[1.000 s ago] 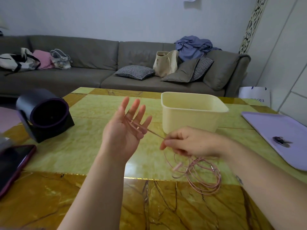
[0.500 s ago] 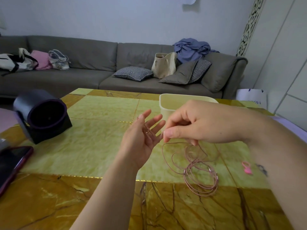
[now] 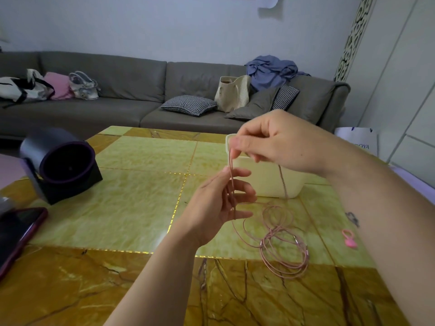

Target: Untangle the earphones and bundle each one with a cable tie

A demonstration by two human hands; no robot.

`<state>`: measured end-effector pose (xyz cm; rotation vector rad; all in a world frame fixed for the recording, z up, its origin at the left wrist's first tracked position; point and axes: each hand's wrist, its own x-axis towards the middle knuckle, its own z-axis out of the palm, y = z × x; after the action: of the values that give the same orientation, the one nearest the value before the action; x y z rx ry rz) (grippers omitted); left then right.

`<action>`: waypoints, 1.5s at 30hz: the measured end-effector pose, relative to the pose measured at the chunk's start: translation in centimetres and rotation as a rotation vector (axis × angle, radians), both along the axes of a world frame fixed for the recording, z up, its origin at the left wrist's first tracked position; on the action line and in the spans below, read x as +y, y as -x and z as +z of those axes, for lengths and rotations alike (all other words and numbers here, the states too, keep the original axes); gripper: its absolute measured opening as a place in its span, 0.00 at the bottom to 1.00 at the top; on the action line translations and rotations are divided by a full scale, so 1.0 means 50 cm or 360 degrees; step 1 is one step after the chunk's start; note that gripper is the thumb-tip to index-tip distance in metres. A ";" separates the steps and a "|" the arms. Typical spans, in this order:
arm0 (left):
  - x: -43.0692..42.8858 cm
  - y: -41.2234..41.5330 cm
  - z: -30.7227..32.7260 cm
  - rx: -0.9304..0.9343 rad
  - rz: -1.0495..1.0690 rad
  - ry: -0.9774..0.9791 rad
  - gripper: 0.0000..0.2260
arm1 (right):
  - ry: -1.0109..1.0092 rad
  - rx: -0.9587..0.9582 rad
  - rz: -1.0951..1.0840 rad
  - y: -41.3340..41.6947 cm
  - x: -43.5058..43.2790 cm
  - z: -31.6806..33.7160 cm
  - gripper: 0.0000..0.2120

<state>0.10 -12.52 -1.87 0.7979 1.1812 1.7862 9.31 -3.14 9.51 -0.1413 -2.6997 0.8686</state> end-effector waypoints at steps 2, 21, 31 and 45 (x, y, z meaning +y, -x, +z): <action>0.000 -0.005 0.000 -0.0019 -0.0084 -0.0021 0.16 | 0.0036 0.0087 -0.0077 0.010 0.011 -0.003 0.14; -0.009 -0.035 0.016 0.0099 -0.0392 -0.0173 0.15 | 0.0534 0.0480 -0.0320 0.059 0.073 -0.045 0.17; -0.027 -0.016 0.046 -0.0369 -0.0199 -0.0527 0.16 | 0.0649 -0.0026 -0.0336 0.055 0.070 -0.186 0.16; -0.012 0.042 -0.005 -0.0073 0.0293 -0.0064 0.15 | -0.0200 -0.0178 -0.0008 -0.030 -0.026 -0.067 0.07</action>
<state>-1.97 -13.10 -2.11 0.6851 1.2249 1.9730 10.79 -4.46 6.16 -0.1735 -2.8474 0.7066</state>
